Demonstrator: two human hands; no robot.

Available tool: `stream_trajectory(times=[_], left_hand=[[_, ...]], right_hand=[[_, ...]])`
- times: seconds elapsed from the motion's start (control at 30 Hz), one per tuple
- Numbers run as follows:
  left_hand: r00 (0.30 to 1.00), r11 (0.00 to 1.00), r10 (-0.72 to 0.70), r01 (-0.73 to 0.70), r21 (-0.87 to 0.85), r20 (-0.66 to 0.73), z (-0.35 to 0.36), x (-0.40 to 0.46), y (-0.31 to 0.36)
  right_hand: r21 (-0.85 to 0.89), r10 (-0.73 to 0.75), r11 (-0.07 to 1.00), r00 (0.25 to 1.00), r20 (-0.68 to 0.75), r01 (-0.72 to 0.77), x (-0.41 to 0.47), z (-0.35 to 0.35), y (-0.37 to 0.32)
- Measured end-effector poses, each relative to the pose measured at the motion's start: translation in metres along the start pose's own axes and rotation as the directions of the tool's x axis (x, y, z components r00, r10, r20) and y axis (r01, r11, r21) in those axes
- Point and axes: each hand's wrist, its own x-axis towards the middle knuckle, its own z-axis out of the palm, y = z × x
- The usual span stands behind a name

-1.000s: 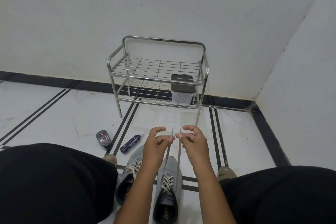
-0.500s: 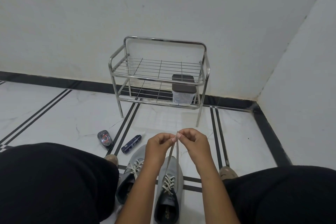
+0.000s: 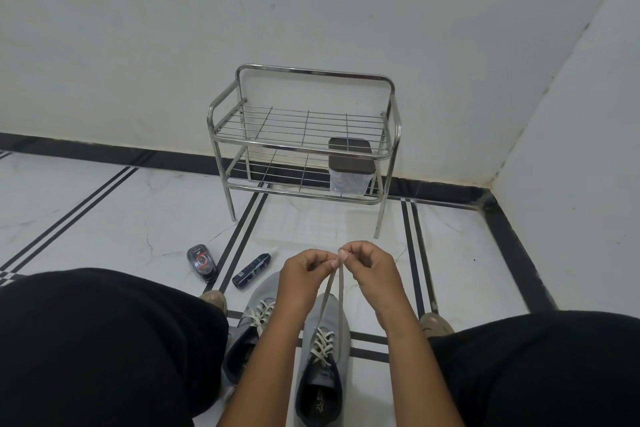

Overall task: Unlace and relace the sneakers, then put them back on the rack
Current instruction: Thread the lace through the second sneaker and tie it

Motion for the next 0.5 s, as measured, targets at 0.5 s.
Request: stream_trajectory(times=[0.5], left_hand=[[0.996,0.987,0.075,-0.080,0.141,0.039,-0.0021,0.0014,-0.0060]], right_hand=[[-0.001,-0.005,1.000,1.000,-0.015,0.005,0.0017,0.0019,0.0056]])
